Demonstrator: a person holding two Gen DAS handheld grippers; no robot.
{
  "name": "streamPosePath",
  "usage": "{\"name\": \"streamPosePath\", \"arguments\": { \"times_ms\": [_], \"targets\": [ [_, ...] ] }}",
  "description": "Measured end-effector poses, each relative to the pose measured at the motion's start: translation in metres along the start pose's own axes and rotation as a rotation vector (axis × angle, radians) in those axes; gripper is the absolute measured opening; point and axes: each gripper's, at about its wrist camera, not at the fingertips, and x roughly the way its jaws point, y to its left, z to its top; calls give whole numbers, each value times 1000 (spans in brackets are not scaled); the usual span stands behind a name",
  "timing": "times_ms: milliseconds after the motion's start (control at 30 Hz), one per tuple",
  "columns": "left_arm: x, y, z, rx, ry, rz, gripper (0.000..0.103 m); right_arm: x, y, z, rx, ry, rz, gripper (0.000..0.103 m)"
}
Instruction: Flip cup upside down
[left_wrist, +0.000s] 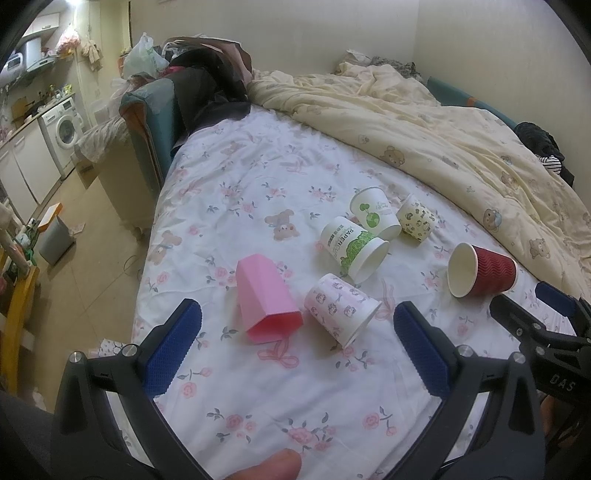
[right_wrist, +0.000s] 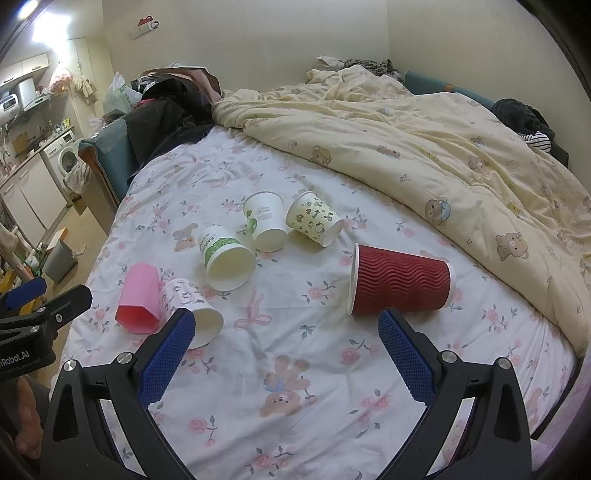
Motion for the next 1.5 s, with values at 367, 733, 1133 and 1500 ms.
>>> {"name": "streamPosePath", "arguments": {
  "times_ms": [367,733,1133,1500],
  "targets": [
    [1,-2,-1,-1,2,3,103,0,-1,1,2,2,2,102],
    [1,-2,-2,-1,5,6,103,1,-1,-1,-8,3,-8,101],
    [1,1,-2,-6,-2,6,103,3,-1,-2,-9,6,-6,102],
    [1,2,-2,-2,-1,9,103,3,-1,-2,-9,7,-6,102]
  ]
}}
